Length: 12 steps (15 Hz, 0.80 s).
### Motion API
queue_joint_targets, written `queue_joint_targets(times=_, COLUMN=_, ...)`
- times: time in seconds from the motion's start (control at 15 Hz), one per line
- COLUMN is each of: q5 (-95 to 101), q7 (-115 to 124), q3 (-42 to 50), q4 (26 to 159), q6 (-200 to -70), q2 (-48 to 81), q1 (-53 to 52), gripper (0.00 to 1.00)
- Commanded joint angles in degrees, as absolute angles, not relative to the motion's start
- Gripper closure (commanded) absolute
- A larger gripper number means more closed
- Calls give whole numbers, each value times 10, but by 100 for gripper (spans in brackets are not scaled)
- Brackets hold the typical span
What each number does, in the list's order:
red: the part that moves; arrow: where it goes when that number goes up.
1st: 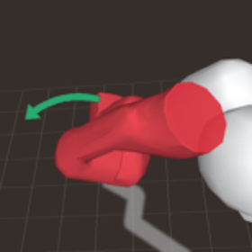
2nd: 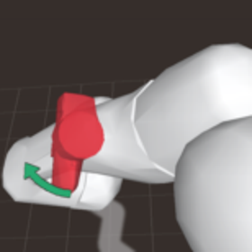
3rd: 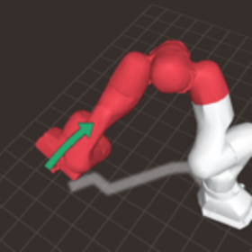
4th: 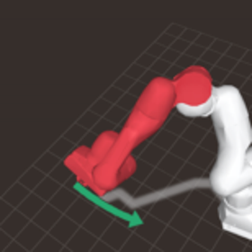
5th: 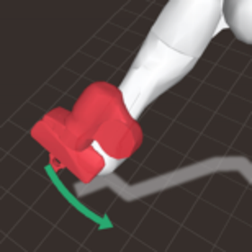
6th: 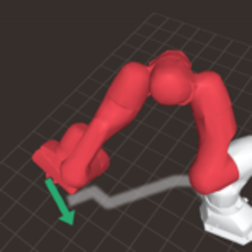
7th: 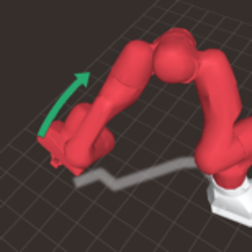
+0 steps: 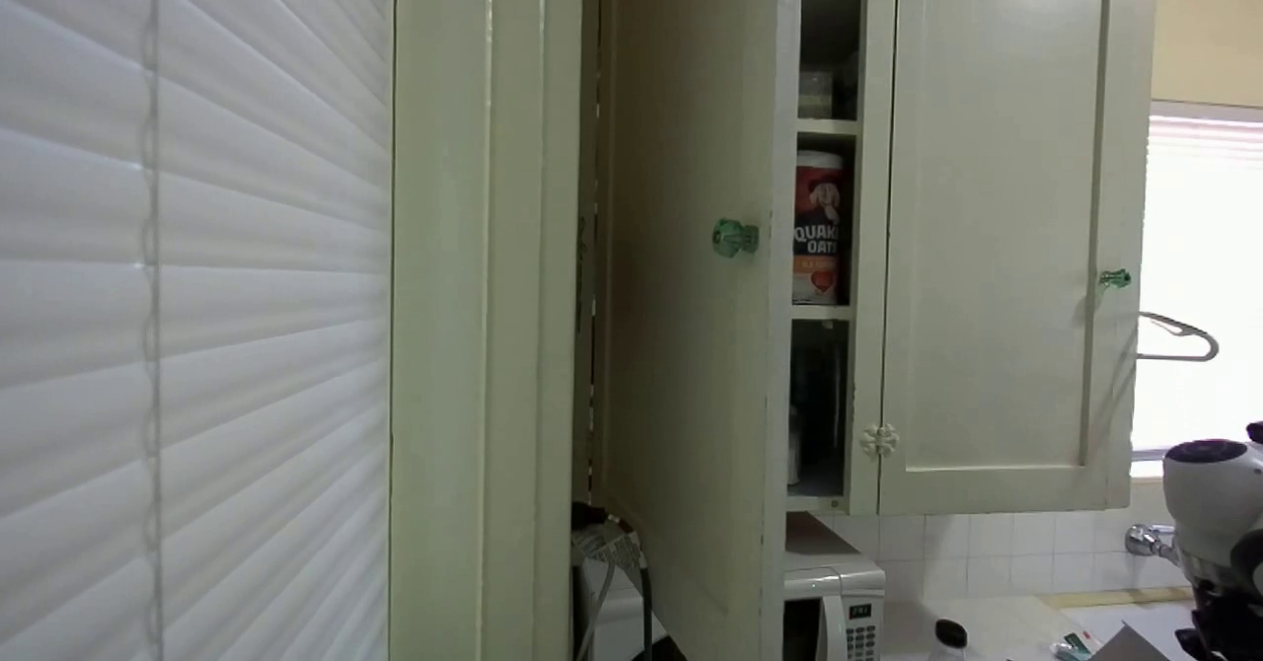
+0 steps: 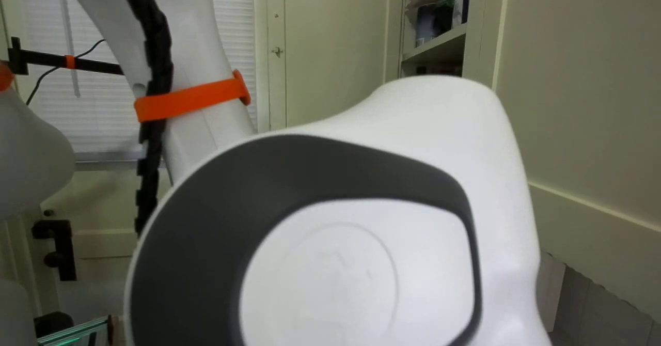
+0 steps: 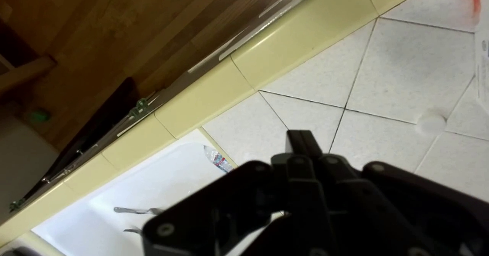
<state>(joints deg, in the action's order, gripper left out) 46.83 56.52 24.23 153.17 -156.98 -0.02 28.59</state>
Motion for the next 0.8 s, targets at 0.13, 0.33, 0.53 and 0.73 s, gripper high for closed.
queue_joint_targets(times=0.13, q5=452, q7=596, q3=241, q4=1500, q6=-1623, q2=89, q1=283, gripper=100)
queue_joint_targets(times=0.33, q5=452, q7=603, q3=235, q4=1487, q6=-1627, q2=116, q1=284, gripper=100)
queue_joint_targets(times=0.53, q5=445, q7=603, q3=225, q4=1479, q6=-1634, q2=131, q1=283, gripper=100)
queue_joint_targets(times=0.73, q5=439, q7=604, q3=210, q4=1472, q6=-1657, q2=137, q1=282, gripper=100)
